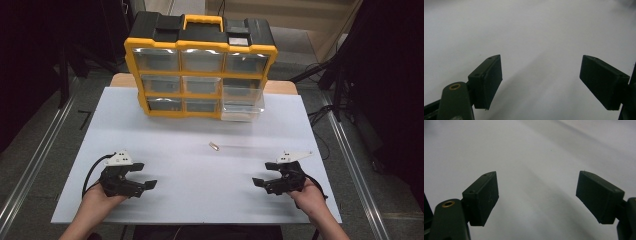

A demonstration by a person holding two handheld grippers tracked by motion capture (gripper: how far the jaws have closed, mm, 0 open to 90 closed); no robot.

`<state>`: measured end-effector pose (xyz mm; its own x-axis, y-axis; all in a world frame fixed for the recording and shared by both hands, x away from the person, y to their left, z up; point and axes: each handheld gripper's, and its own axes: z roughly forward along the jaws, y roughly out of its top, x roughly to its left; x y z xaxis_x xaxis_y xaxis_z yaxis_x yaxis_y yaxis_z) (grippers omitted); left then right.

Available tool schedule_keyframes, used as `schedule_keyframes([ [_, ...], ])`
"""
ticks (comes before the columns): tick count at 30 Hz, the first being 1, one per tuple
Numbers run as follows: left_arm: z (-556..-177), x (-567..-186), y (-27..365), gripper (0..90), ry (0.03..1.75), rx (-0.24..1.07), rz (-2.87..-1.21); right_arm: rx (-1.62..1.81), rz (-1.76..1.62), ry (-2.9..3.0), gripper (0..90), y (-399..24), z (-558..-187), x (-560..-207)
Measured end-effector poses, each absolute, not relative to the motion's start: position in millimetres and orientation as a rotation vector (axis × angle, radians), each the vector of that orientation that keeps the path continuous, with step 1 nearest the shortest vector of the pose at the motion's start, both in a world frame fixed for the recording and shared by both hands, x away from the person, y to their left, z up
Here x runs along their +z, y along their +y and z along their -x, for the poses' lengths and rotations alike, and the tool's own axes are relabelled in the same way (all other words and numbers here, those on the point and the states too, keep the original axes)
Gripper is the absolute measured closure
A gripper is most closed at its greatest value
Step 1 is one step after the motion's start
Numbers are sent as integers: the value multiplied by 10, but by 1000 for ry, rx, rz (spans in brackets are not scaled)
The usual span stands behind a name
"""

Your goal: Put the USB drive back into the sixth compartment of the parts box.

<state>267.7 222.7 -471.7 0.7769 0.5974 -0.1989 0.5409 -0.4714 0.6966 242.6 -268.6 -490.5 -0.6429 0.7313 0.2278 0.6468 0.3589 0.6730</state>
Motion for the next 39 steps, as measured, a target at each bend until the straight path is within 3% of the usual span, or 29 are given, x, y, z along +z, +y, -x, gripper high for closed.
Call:
schedule_keyframes([
  [39,-2688,-4722,2244,193,862,80,-2163,1157,-1317,2424,165,-2628,-2528,-4828],
])
